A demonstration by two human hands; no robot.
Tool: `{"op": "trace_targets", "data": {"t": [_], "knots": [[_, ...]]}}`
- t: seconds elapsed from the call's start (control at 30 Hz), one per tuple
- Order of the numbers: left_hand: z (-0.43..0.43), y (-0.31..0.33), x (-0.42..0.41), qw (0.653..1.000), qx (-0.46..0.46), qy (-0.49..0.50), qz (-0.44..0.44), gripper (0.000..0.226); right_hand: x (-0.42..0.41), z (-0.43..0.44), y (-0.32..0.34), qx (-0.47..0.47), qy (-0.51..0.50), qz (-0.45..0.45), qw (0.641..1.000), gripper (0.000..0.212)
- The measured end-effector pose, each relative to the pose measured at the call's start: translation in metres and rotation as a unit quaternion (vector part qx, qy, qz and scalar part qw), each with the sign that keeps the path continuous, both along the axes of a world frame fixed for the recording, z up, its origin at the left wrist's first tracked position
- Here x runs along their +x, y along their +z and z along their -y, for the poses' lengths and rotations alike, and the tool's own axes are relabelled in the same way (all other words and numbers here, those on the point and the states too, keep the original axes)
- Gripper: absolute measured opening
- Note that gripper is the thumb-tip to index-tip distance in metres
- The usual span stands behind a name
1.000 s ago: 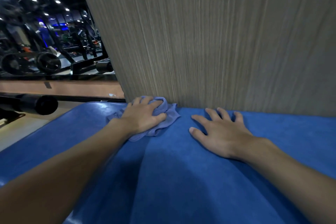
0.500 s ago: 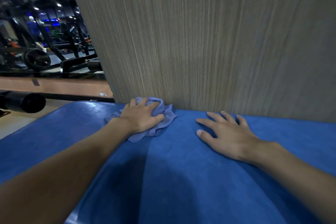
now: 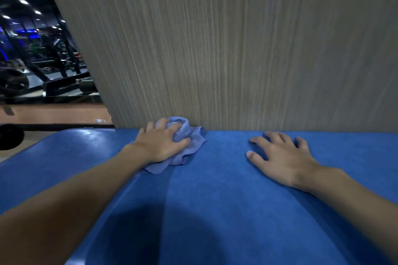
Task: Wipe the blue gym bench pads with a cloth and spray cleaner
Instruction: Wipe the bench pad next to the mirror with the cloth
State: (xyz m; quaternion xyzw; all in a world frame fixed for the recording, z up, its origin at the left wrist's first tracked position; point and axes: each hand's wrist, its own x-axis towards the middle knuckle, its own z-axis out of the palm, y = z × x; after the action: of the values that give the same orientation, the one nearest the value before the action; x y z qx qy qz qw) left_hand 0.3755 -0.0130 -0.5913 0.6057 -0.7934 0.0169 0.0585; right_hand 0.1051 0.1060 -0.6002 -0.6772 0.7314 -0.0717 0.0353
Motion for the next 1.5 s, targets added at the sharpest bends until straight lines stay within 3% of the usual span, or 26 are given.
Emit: {"op": "trace_targets", "data": {"t": [0.1, 0.4, 0.53, 0.9, 1.0, 1.17, 1.3, 1.5], "knots": [[0.0, -0.001, -0.014, 1.0, 0.008, 0.011, 0.004, 0.054, -0.002, 0.001, -0.002, 0.008, 0.004, -0.001, 1.0, 0.055], [-0.03, -0.003, -0.106, 0.998, 0.006, -0.054, 0.009, 0.054, -0.032, -0.012, 0.005, -0.006, 0.071, 0.009, 0.997, 0.059], [-0.046, -0.007, -0.148, 0.995, -0.008, -0.097, -0.006, 0.052, -0.08, -0.035, 0.007, -0.01, 0.006, -0.001, 1.0, 0.055], [-0.039, -0.004, -0.108, 1.0, 0.006, 0.015, -0.025, 0.054, -0.099, -0.04, -0.005, 0.017, -0.01, -0.008, 1.0, 0.062], [-0.041, -0.002, -0.121, 1.0, 0.01, 0.005, 0.002, 0.048, -0.096, -0.039, -0.005, 0.017, -0.007, -0.016, 1.0, 0.061], [-0.052, -0.003, -0.166, 0.999, 0.006, -0.038, 0.023, 0.062, -0.095, -0.04, -0.006, 0.018, -0.007, -0.02, 1.0, 0.059], [-0.064, -0.006, -0.204, 0.996, -0.009, -0.087, 0.017, 0.053, -0.096, -0.039, -0.007, 0.015, 0.0, -0.025, 1.0, 0.058], [-0.053, -0.001, -0.166, 0.999, 0.018, -0.049, 0.004, 0.047, -0.131, -0.052, 0.009, -0.018, 0.017, -0.008, 1.0, 0.051]]}}
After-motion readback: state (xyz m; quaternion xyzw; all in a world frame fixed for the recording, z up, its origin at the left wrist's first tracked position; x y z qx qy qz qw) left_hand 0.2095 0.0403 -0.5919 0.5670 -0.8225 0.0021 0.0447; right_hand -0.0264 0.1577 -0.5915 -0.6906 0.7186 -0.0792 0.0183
